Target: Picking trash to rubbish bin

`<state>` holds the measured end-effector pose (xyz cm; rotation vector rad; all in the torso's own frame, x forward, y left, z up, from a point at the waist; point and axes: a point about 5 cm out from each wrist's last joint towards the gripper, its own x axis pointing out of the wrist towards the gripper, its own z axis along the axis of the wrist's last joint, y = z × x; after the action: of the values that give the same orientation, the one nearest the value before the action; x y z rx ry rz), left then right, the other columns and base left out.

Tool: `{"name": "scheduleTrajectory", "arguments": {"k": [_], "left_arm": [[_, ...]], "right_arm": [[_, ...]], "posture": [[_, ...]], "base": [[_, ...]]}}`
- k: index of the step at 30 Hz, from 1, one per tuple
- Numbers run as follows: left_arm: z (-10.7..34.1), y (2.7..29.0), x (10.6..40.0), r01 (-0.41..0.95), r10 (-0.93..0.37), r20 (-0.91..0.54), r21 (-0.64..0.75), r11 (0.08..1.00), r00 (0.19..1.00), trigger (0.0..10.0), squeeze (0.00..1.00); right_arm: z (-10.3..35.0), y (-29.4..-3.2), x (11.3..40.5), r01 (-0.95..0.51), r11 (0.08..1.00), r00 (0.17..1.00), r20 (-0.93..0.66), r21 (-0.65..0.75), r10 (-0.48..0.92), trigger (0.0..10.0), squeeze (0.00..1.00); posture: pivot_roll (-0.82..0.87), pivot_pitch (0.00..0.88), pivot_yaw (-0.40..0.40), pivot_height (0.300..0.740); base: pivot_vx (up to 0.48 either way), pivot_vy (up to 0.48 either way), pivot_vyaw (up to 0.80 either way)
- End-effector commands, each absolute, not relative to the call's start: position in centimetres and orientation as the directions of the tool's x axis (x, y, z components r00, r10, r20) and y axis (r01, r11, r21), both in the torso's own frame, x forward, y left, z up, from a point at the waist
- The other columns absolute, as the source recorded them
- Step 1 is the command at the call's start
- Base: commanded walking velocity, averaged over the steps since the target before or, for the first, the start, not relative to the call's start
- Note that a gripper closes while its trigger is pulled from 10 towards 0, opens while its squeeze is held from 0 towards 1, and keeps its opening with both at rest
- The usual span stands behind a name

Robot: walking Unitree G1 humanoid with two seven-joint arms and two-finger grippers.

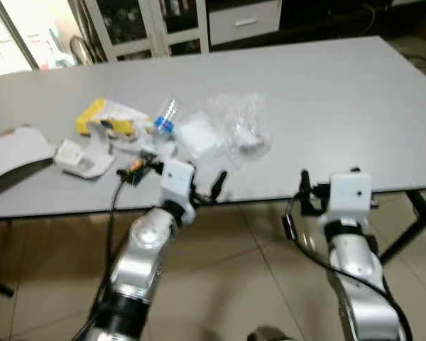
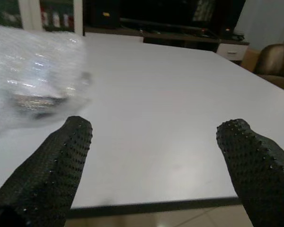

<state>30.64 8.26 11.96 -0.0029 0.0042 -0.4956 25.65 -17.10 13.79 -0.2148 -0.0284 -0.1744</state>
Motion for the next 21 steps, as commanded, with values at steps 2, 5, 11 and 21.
{"name": "scheduleTrajectory", "arguments": {"k": [2, 5, 11, 21], "left_arm": [[11.97, 9.02, 30.70, 0.461, -0.461, -0.011, 0.023, 0.887, 0.887, 10.0, 0.00], [12.01, 9.10, 30.69, 0.464, -0.464, -0.007, 0.016, 0.886, 0.886, 10.0, 0.00], [11.98, 9.11, 30.67, 0.468, -0.468, -0.014, 0.022, 0.883, 0.884, 10.0, 0.00], [11.92, 9.30, 30.65, 0.477, -0.476, -0.024, 0.031, 0.878, 0.879, 10.0, 0.00]], "right_arm": [[14.02, -16.82, 25.84, 0.167, 0.966, 0.986, 0.055, -0.200, -0.159, 10.0, 0.05], [14.02, -16.71, 25.85, 0.164, 0.966, 0.986, 0.055, -0.202, -0.156, 10.0, 0.06], [13.96, -16.72, 25.79, 0.160, 0.966, 0.987, 0.054, -0.205, -0.152, 10.0, 0.07], [13.87, -16.60, 25.77, 0.156, 0.967, 0.988, 0.050, -0.202, -0.149, 10.0, 0.11]], "posture": [[-0.10, 0.098, 0.083, 0.740], [-0.10, 0.098, 0.083, 0.740], [-0.10, 0.101, 0.082, 0.740], [-0.10, 0.099, 0.087, 0.740]], "base": [[0.480, 0.000, 0.00], [0.476, 0.000, 0.00], [0.348, 0.000, 0.00], [0.026, 0.000, 0.00]]}}
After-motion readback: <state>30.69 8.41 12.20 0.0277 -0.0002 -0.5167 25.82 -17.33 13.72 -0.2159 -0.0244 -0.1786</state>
